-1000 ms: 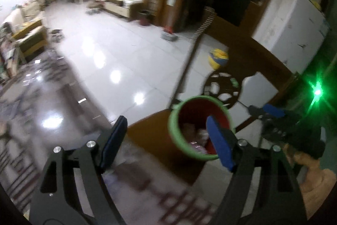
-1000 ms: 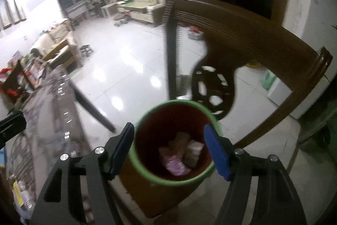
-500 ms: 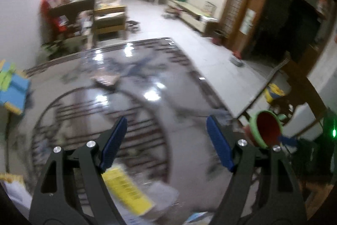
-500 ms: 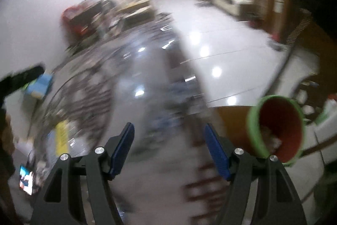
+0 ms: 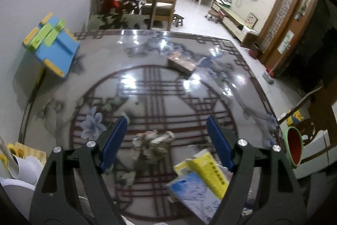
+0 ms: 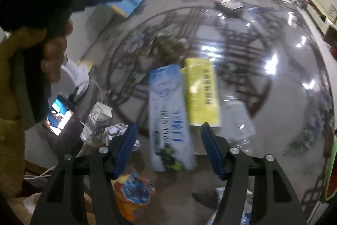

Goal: Collect trash
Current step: 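Grasp the crumpled paper with the left tool while the right tool grasps the toothpaste box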

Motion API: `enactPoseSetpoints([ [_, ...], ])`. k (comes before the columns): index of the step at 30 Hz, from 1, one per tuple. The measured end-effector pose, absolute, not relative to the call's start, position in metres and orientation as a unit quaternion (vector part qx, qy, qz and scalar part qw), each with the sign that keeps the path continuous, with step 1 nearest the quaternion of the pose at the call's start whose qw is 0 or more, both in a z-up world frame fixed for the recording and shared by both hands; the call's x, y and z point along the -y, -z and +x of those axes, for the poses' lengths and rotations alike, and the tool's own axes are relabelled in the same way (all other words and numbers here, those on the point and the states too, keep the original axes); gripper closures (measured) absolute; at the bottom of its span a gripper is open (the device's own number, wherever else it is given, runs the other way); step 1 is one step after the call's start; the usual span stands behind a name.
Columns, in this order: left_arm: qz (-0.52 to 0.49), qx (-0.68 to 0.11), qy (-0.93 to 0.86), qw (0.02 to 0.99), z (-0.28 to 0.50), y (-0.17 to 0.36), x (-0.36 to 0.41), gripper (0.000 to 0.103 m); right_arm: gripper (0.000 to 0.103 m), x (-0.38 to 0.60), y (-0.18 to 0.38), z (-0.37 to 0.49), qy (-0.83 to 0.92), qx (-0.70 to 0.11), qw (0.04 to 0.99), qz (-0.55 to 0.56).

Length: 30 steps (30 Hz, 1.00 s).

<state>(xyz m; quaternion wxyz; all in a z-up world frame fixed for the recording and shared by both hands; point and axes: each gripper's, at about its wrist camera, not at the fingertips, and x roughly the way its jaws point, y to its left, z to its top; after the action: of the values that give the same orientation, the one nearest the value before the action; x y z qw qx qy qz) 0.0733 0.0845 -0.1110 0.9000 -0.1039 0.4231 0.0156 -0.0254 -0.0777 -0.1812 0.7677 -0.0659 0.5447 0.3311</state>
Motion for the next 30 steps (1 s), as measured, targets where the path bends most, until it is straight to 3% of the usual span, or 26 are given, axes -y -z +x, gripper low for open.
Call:
enactPoseSetpoints([
  [4, -0.118, -0.429, -0.027, 0.895, 0.074, 0.123, -0.104, 0.028, 0.041, 0.053, 0.198, -0.029, -0.324, -0.546, 0.762, -0.13],
  [6, -0.122, -0.432, -0.029, 0.893, 0.074, 0.129, -0.108, 0.028, 0.056, 0.05, 0.202, -0.031, -0.312, -0.542, 0.762, -0.166],
  [7, -0.123, -0.433, -0.028, 0.892, 0.073, 0.131, -0.11, 0.028, 0.056, 0.049, 0.206, -0.028, -0.309, -0.548, 0.759, -0.17],
  [23, -0.128, -0.507, -0.032, 0.852, 0.09, 0.213, -0.108, 0.028, 0.057, 0.137, 0.14, 0.023, -0.262, -0.524, 0.809, 0.041],
  [30, -0.116, -0.524, -0.025, 0.843, 0.104, 0.236, -0.091, 0.028, 0.057, 0.167, 0.129, 0.03, -0.224, -0.514, 0.825, 0.07],
])
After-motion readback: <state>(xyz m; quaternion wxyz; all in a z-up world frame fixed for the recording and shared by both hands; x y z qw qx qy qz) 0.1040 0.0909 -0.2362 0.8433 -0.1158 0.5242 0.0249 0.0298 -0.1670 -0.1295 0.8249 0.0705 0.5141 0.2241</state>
